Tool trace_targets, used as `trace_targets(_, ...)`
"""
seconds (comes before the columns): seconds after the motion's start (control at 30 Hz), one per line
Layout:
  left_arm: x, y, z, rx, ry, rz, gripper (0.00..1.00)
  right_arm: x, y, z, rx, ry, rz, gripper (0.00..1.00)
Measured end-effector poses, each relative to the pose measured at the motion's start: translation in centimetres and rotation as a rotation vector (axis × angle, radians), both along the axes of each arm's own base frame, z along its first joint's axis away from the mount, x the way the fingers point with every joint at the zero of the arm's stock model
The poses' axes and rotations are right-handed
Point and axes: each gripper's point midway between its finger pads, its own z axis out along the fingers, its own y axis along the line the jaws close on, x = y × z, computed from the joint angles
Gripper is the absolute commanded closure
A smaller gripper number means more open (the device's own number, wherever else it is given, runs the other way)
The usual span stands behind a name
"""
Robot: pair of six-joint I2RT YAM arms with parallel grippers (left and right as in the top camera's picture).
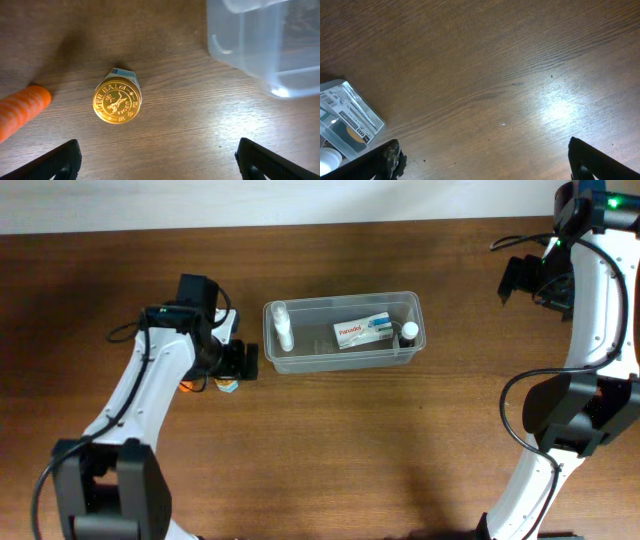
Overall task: Pack container
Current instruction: 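Lower the left gripper onto the Tiger Balm jar and close on it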
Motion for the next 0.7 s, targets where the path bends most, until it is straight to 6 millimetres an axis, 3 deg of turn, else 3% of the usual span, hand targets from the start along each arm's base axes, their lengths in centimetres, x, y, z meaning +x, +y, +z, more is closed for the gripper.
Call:
trace_targets(0.3, 0.3, 0.7, -2.6, 0.047, 0.056, 0.041, 0.01, 0.0, 0.0, 0.0, 0.000, 0.000, 0.000, 0.02)
trace_targets(0.7, 0.6, 1.2, -4.3, 0.077, 0.085, 0.053, 0.01, 0.0, 0.0, 0.0, 0.000, 0.000, 0.000, 0.02)
